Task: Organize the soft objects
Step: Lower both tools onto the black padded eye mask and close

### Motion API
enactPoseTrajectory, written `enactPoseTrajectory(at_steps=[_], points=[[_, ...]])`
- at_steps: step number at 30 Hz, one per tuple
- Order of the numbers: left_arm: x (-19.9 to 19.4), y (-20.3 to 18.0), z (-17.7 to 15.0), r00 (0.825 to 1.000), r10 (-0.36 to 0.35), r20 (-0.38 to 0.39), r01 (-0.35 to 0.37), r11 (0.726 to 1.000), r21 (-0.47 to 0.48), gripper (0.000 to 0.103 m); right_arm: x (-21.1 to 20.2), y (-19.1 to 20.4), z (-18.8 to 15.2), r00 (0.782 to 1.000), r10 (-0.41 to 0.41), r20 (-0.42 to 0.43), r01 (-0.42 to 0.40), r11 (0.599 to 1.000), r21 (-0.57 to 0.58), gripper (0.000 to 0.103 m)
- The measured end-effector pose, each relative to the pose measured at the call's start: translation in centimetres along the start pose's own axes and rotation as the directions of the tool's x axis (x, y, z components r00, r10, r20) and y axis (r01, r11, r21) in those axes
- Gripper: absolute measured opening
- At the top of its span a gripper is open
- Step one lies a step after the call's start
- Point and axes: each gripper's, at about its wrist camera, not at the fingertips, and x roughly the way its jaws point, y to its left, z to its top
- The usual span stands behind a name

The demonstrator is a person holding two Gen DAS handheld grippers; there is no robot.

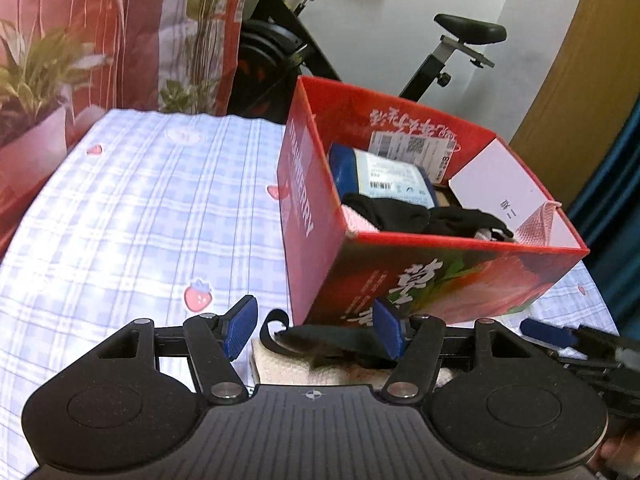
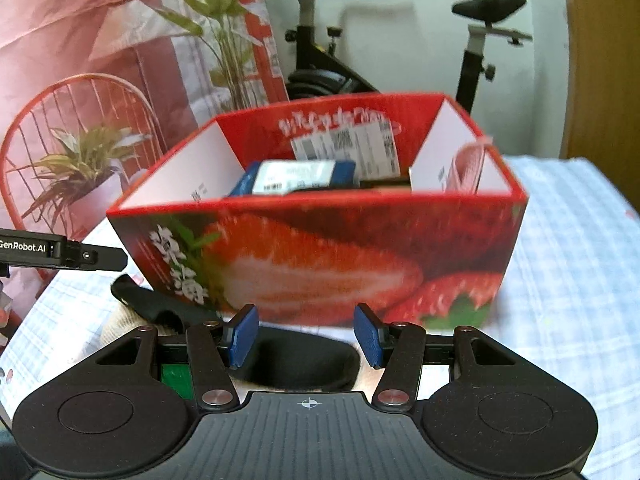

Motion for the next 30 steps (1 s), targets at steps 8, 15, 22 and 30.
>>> enactPoseTrajectory(at_steps=[8,15,22,30], points=[[1.1,0.6,-1.3,0.999,-0.026,-0.035,0.024,0.999,-0.042,0.065,0.8,-0.1,-3.8,1.0,-0.001,-0.011,0.002,0.999,0.034,0.051],[1.4,1.3,-2.0,0.998,-0.058,-0.03,0.055,0.994,-0.098,0.065,0.6,-0.9,-5.0,1.0,0.02,0.011,-0.021,0.998,0.053,0.051],[2.1,0.6,-2.3,0.997,-0.067,-0.034,0.064,0.994,-0.089,0.065,0.7,-1.3,-5.2,0.999,0.033,0.019,-0.034,0.997,0.075,0.051],[-0.7,-0.9,-2.5,0.998,-0.026,0.054,0.026,1.0,0.01,0.025,0.7,-1.6,-5.1,0.999,0.047,0.01,-0.048,0.994,0.095,0.051]])
